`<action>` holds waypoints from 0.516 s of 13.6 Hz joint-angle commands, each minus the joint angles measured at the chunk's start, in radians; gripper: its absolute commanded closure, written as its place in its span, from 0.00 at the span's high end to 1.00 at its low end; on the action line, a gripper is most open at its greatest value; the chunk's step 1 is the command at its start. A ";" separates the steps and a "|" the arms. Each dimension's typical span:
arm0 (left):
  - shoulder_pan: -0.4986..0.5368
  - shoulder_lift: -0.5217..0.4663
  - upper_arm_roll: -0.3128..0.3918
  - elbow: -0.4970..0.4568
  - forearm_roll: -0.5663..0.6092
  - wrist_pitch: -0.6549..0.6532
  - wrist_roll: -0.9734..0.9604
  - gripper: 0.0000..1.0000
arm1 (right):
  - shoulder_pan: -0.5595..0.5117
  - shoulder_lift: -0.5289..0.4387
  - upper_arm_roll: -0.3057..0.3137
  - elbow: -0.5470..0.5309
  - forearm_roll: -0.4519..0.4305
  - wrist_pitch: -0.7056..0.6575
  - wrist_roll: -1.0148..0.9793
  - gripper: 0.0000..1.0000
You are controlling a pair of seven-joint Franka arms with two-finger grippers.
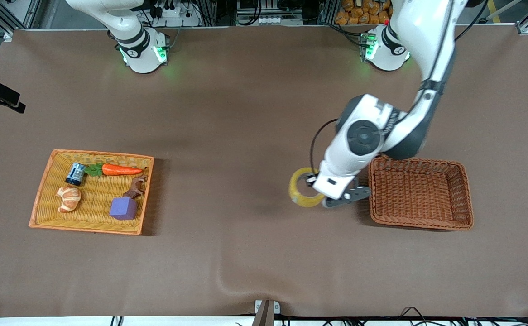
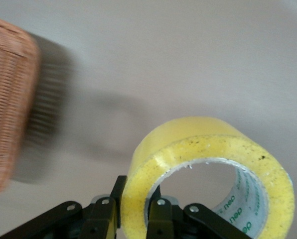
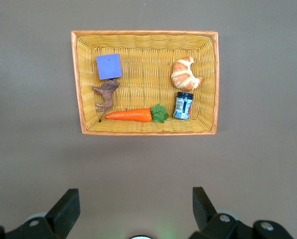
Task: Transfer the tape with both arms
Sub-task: 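Carry the tape into the brown basket and open the left gripper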
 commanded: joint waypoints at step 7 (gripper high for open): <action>0.424 -0.041 -0.018 -0.124 0.016 -0.031 0.724 0.00 | 0.008 0.011 -0.006 0.029 0.006 -0.003 -0.010 1.00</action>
